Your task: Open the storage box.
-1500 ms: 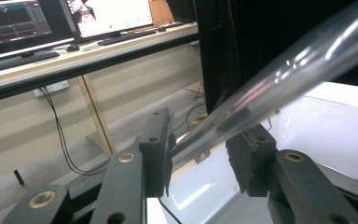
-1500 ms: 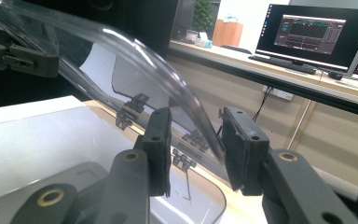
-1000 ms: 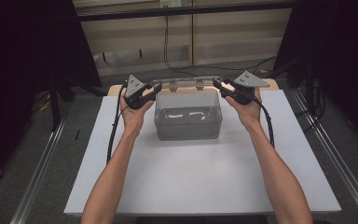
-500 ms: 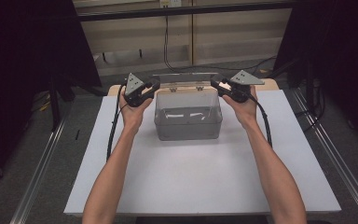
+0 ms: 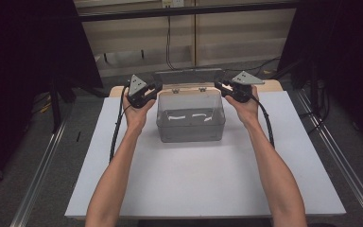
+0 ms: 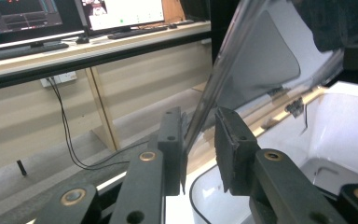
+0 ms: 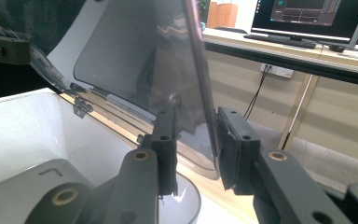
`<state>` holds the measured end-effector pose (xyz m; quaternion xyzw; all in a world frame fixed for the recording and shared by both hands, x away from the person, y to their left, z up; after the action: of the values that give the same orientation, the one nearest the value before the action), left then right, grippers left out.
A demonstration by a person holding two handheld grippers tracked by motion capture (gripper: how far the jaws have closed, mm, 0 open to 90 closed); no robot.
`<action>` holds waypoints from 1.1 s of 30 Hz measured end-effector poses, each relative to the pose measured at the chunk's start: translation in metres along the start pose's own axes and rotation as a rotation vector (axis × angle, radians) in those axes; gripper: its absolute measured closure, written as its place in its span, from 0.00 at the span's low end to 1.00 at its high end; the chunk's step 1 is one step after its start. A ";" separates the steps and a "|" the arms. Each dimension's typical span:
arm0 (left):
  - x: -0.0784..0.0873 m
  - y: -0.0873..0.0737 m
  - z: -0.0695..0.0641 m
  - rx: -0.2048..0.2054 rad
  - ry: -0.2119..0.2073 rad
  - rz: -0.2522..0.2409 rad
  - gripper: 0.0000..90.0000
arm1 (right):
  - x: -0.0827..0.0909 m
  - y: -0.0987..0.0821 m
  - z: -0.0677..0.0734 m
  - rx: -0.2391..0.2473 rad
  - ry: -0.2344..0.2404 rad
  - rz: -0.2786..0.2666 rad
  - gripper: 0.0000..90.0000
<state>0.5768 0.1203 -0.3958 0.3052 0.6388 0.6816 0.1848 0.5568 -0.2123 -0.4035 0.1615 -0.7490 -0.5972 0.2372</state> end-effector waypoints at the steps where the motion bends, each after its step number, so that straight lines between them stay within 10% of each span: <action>1: -0.001 0.000 0.001 -0.005 0.001 0.001 0.81 | 0.000 0.001 -0.001 0.004 0.002 0.004 0.78; 33: -0.016 -0.008 0.010 0.036 0.014 0.029 0.86 | -0.014 -0.001 -0.007 -0.061 -0.024 0.018 0.78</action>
<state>0.5948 0.1186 -0.4065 0.3131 0.6478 0.6747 0.1647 0.5724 -0.2102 -0.4054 0.1406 -0.7345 -0.6196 0.2384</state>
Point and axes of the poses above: each handheld gripper's, and its own axes: x roughly backward along the jaws, y roughly out of its top, z roughly to its left, the point moved 3 cm from there along -x, roughly forward along the jaws, and after that the axes turned 6 degrees about x, right-handed, at the moved point
